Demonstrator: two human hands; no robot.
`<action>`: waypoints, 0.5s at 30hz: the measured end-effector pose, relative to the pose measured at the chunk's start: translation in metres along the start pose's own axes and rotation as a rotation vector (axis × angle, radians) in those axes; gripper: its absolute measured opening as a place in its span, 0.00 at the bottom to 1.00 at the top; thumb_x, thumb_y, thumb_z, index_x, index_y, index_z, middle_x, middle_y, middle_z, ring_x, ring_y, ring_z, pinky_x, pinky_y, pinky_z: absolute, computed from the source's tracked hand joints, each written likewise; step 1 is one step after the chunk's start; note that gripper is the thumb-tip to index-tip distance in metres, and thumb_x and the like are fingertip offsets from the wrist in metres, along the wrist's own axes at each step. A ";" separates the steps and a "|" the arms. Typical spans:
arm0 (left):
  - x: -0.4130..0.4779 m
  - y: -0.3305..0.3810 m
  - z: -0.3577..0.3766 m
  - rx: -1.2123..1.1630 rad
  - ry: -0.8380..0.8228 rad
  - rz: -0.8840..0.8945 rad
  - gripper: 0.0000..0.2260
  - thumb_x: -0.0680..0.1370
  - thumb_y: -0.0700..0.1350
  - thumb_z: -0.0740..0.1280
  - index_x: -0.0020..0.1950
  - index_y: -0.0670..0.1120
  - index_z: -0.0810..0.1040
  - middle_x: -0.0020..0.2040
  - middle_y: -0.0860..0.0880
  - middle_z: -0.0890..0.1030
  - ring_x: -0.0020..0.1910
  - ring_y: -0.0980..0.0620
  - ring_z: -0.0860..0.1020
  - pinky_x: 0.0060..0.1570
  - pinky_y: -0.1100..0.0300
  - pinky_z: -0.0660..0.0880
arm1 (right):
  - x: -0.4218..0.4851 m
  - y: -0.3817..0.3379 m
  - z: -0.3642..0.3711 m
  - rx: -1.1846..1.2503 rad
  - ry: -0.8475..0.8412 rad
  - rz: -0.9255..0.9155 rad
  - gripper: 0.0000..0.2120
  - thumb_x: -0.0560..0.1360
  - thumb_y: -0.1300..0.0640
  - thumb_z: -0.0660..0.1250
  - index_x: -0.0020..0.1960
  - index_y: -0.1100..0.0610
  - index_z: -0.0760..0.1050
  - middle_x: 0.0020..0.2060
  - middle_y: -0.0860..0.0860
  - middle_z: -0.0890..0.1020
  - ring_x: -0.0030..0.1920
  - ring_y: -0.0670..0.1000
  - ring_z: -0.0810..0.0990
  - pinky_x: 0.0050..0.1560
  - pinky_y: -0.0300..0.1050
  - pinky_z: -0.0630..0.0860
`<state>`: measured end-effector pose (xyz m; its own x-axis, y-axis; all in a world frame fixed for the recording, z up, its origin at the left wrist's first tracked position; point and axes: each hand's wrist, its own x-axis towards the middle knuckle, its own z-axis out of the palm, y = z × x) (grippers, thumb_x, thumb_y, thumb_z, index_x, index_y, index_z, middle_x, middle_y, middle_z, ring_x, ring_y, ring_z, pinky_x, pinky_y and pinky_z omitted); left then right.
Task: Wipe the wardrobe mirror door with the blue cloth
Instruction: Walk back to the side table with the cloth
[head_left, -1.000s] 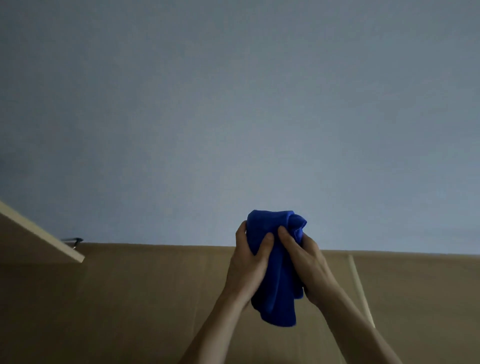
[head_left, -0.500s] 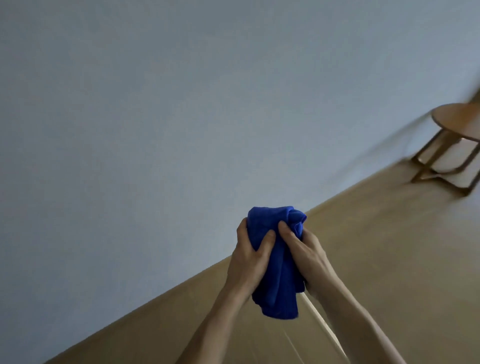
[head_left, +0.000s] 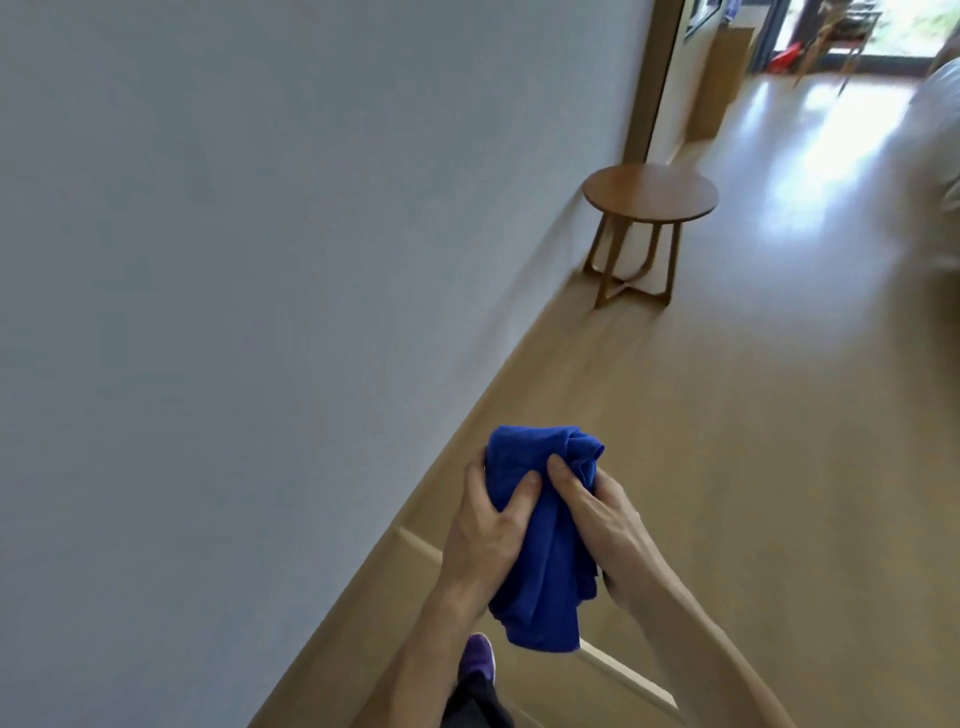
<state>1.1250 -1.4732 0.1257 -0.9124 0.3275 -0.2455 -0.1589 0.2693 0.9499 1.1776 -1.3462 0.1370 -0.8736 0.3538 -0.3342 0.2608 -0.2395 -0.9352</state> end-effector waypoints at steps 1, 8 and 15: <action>0.015 0.004 0.003 0.003 -0.029 0.018 0.24 0.74 0.67 0.68 0.68 0.62 0.70 0.56 0.60 0.83 0.51 0.62 0.83 0.54 0.55 0.81 | 0.011 -0.003 -0.003 0.006 0.034 -0.002 0.11 0.80 0.43 0.65 0.56 0.48 0.80 0.48 0.47 0.87 0.49 0.48 0.86 0.45 0.42 0.81; 0.121 0.043 0.008 0.023 -0.223 0.108 0.23 0.79 0.61 0.68 0.72 0.56 0.69 0.58 0.58 0.82 0.54 0.61 0.83 0.56 0.55 0.82 | 0.097 -0.039 -0.008 0.024 0.200 -0.029 0.13 0.78 0.40 0.66 0.56 0.47 0.80 0.49 0.47 0.87 0.51 0.48 0.86 0.50 0.45 0.81; 0.188 0.073 0.008 -0.001 -0.297 0.122 0.24 0.80 0.57 0.69 0.74 0.55 0.69 0.62 0.56 0.81 0.58 0.57 0.82 0.60 0.52 0.80 | 0.146 -0.060 -0.009 0.022 0.286 -0.055 0.12 0.80 0.42 0.65 0.56 0.46 0.79 0.51 0.47 0.86 0.53 0.49 0.85 0.53 0.50 0.81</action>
<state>0.9452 -1.3846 0.1476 -0.7749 0.6073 -0.1750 -0.0552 0.2107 0.9760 1.0378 -1.2721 0.1437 -0.7338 0.6067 -0.3057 0.2047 -0.2316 -0.9510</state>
